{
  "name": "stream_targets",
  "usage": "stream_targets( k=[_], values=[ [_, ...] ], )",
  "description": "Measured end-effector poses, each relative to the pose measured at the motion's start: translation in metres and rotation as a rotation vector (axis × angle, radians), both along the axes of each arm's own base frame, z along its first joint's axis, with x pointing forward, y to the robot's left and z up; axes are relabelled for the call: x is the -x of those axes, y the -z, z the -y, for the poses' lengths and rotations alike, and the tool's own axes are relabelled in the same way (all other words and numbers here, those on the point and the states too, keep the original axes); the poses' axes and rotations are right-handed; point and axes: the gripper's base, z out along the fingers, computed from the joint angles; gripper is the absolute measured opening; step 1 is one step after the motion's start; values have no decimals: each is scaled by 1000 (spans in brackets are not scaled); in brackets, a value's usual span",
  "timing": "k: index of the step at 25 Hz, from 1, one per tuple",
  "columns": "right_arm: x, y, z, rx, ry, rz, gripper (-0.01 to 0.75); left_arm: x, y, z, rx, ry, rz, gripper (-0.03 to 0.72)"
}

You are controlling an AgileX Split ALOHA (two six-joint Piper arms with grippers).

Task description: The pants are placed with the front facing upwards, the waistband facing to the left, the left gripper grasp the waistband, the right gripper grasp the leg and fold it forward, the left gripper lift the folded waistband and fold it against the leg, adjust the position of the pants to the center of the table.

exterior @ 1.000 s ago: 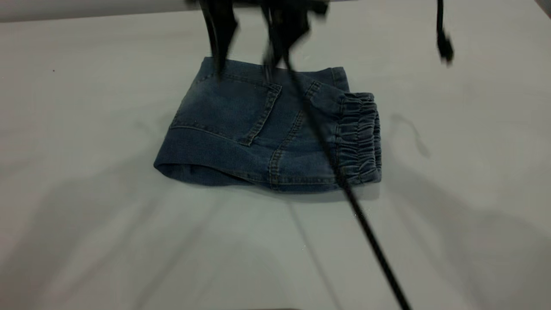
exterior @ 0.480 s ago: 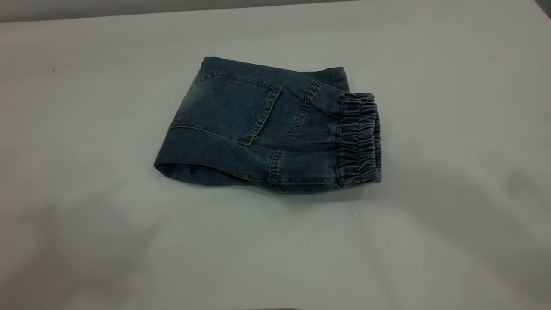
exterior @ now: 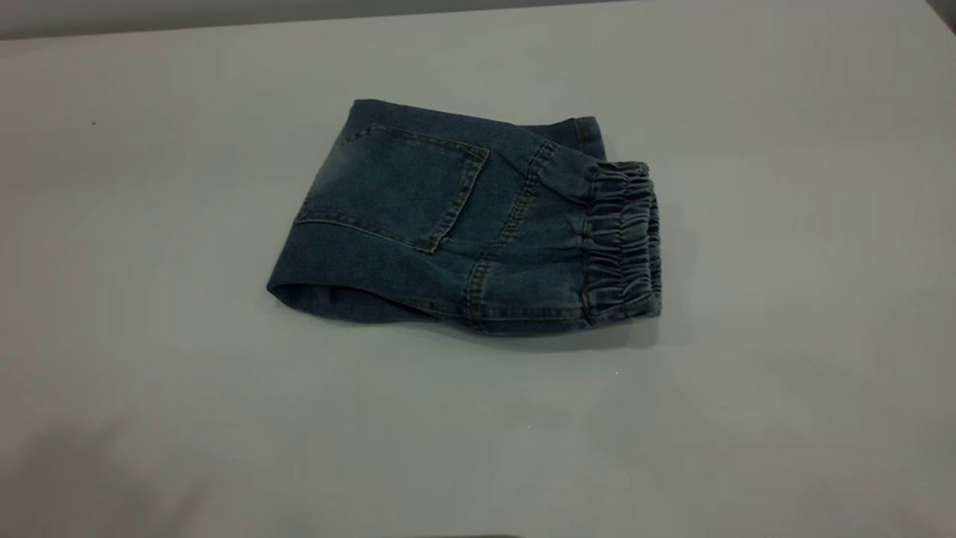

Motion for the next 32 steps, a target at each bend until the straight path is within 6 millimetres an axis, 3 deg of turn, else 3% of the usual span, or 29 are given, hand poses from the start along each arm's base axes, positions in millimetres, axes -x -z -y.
stream_targets(
  k=[3,7,12,15,17,23,32],
  values=[
    [27,44,26,15,100,-11,442,9,23,-3,3,-20,-64,580],
    [50,100,42,-14,115,39,442,22,66,-7,-19,-33,-166,580],
    [77,160,53,-126,108,69,442,42,132,-14,-63,-45,-315,580],
    [80,186,51,-142,95,8,442,54,156,-18,-70,-49,-343,580],
    [78,196,47,-135,80,-35,442,62,167,-21,-66,-52,-335,580],
    [81,204,45,-87,26,-79,442,77,183,-28,-61,-63,-260,580],
    [81,208,44,-66,9,-98,442,87,182,-38,-88,-97,-161,569]
  ],
)
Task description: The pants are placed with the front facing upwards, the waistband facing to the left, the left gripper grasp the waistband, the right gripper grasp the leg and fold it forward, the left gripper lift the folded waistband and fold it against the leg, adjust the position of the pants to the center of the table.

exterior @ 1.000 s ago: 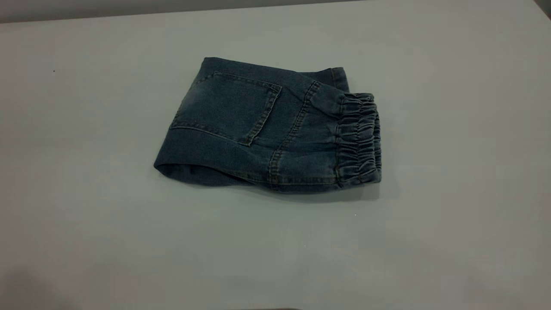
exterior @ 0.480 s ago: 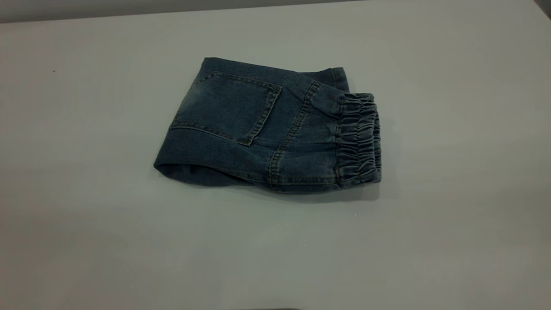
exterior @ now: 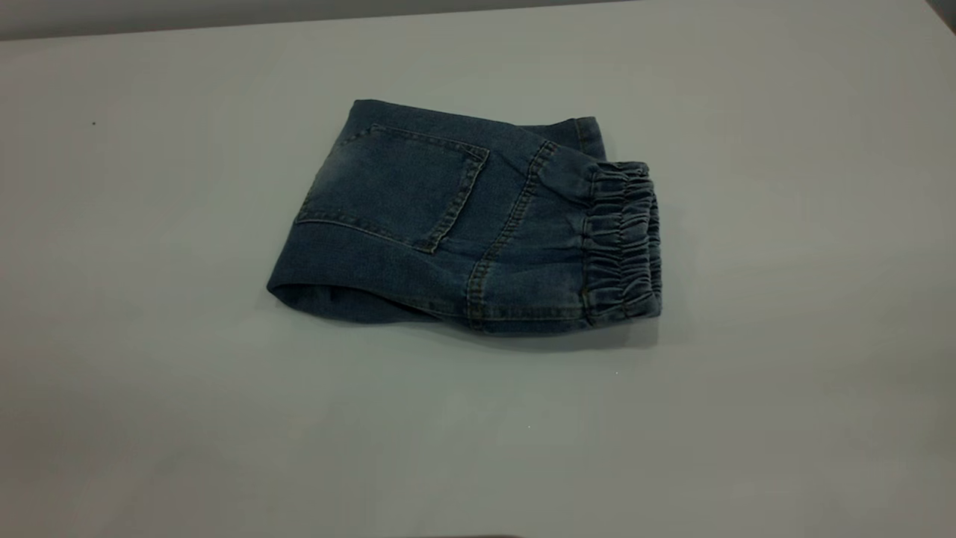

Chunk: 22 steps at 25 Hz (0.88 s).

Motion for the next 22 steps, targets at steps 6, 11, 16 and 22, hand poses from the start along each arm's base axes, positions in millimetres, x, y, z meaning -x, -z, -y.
stream_targets(
  k=[6,11,16,22],
  values=[
    [0,0,0,0,-3,0,442,1,0,0,1,0,7,569],
    [0,0,0,-2,36,0,442,0,0,-1,1,-14,7,569],
    [1,0,0,-13,313,17,442,3,-2,-9,10,-215,51,569],
    [9,0,1,-28,462,73,442,27,-5,-12,33,-343,222,569]
  ],
)
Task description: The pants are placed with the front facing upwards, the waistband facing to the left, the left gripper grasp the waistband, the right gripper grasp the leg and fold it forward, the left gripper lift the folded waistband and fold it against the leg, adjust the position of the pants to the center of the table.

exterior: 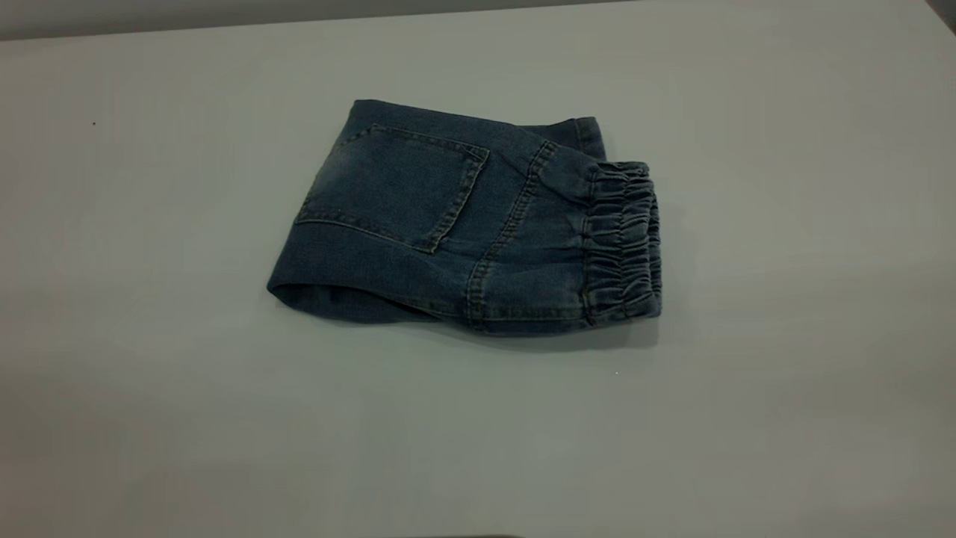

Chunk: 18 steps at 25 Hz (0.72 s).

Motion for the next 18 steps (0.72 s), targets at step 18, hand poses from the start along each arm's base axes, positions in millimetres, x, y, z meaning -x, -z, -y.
stream_targets(
  k=[18],
  values=[
    [0,0,-1,-10,-10,0,442,17,1,0,-1,17,94,569]
  ],
)
